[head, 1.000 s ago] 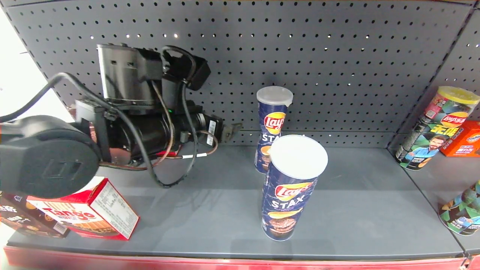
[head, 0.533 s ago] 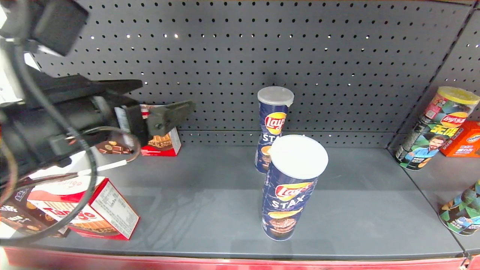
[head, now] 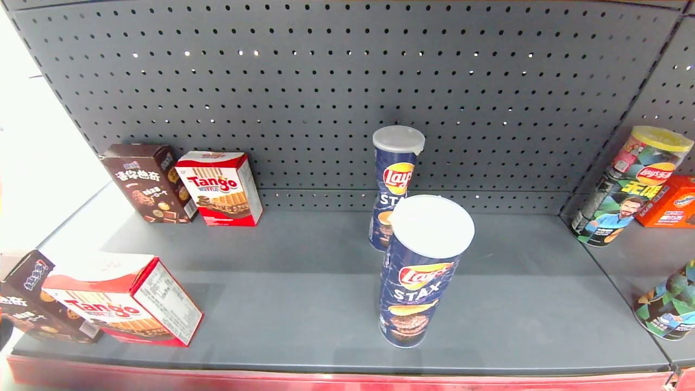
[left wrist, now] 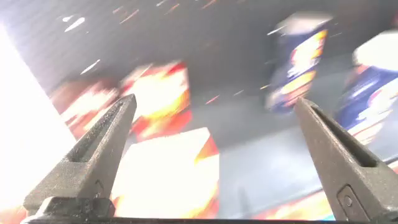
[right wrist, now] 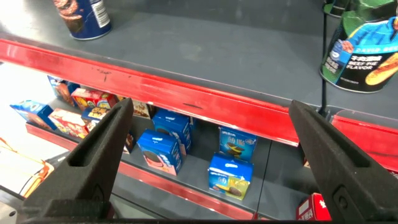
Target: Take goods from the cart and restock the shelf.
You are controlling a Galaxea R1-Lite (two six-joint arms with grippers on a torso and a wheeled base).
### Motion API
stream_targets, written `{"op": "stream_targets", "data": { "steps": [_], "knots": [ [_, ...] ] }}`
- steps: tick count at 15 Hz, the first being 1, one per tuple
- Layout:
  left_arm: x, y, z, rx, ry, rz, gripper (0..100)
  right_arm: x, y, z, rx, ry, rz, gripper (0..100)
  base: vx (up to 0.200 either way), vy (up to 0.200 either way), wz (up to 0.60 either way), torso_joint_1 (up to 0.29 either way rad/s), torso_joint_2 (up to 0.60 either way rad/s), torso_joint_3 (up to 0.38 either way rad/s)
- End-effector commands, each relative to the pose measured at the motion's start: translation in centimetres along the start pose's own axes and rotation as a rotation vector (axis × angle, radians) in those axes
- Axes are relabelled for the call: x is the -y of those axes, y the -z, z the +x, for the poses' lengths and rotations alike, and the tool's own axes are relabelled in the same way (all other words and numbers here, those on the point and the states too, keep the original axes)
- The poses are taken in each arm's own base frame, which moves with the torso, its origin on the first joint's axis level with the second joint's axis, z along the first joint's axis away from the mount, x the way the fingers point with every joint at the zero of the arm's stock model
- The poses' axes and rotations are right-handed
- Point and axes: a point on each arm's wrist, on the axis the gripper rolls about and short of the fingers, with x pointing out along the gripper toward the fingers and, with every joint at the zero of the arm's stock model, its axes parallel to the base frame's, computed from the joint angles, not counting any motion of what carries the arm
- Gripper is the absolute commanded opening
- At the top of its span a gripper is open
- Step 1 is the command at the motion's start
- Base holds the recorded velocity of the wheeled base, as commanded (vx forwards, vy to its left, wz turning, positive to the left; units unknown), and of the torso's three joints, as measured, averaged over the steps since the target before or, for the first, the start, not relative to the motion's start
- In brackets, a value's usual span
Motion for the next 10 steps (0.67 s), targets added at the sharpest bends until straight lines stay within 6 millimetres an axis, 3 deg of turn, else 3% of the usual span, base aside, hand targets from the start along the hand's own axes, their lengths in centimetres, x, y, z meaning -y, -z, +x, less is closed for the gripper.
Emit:
{"op": "stream_targets", "data": {
  "steps": [1, 5, 10],
  "knots": [
    [1.5, 8.3, -5.3, 0.065, -0.153, 0.006, 100, 0.0, 0.0, 0.0, -0.001, -0.001, 0.0, 100, 0.0, 0.0, 0.0, 0.0, 0.0, 0.0],
    [2.0, 10.8, -5.8, -0.11, -0.124, -0.019, 100, 0.0, 0.0, 0.0, -0.001, -0.001, 0.0, 100, 0.0, 0.0, 0.0, 0.0, 0.0, 0.0],
    [2.1, 11.0, -5.9, -0.129, -0.084, -0.028, 100, 0.0, 0.0, 0.0, -0.001, -0.001, 0.0, 100, 0.0, 0.0, 0.0, 0.0, 0.0, 0.0]
  ]
}}
